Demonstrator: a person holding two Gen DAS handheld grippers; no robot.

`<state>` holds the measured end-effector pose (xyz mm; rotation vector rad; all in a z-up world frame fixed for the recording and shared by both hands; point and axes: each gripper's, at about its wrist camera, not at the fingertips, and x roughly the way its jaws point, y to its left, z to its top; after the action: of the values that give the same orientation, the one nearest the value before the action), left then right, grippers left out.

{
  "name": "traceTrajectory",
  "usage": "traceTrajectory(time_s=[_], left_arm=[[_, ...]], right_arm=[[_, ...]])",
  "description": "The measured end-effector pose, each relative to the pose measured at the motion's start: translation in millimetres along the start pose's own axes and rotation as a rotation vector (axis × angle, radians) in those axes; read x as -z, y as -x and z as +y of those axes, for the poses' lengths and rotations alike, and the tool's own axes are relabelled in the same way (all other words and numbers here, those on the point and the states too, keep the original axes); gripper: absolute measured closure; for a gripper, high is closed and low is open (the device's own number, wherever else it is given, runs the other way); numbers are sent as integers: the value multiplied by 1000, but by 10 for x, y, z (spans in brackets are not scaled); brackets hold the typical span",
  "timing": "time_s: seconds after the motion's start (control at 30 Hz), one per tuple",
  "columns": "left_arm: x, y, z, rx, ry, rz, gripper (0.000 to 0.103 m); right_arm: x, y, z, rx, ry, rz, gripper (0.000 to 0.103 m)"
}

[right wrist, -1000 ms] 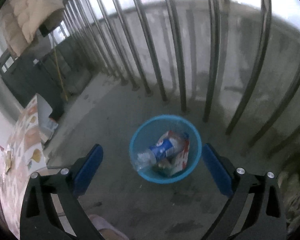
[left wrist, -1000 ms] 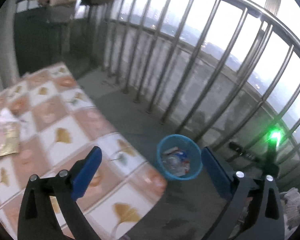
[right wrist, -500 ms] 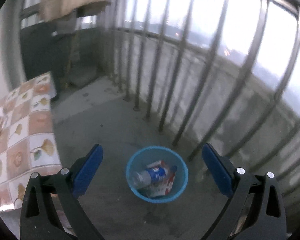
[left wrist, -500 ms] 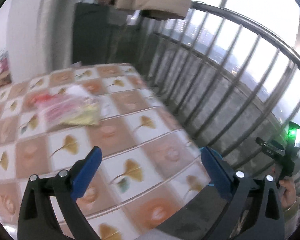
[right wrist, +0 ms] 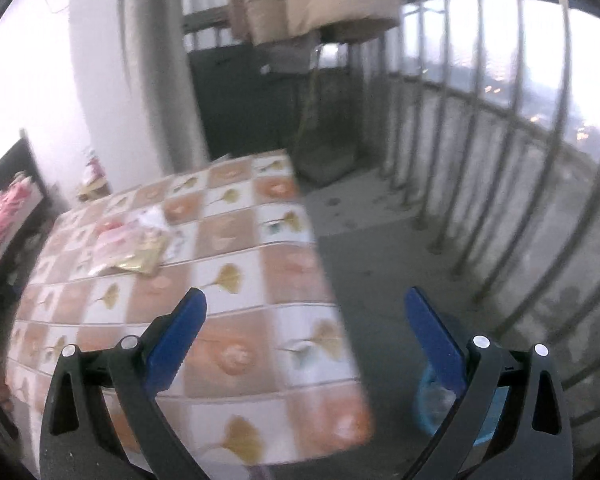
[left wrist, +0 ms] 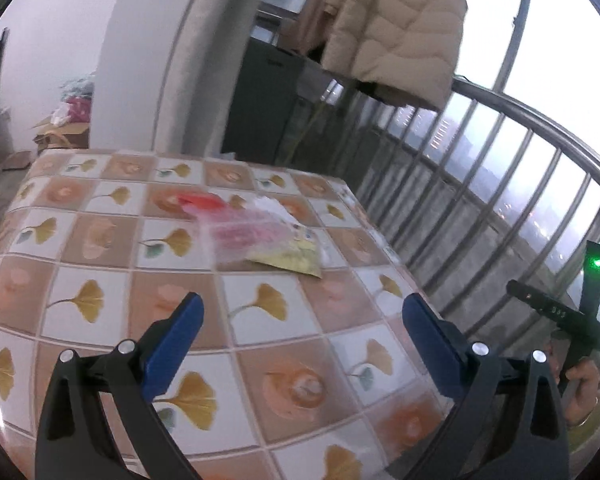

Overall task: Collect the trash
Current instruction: 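Turn both tools back toward the table, then grasp the clear plastic bag with the left tool while the right tool grasps the red wrapper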

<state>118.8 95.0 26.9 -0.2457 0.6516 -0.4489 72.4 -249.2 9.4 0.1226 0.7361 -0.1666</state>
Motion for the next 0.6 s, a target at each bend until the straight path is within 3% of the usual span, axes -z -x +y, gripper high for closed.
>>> traceTrajectory(time_s=[0.3, 0.53, 0.6], left_arm=[[-202, -124, 539, -19, 105, 47, 6], [-415, -551, 723, 39, 130, 76, 7], [-479, -752, 779, 64, 137, 114, 11]], right_arm=[[-323, -587, 766, -337, -49, 151, 8], [-547, -1174, 1313, -459, -45, 291, 13], [-605, -1306, 1417, -466, -40, 311, 15]])
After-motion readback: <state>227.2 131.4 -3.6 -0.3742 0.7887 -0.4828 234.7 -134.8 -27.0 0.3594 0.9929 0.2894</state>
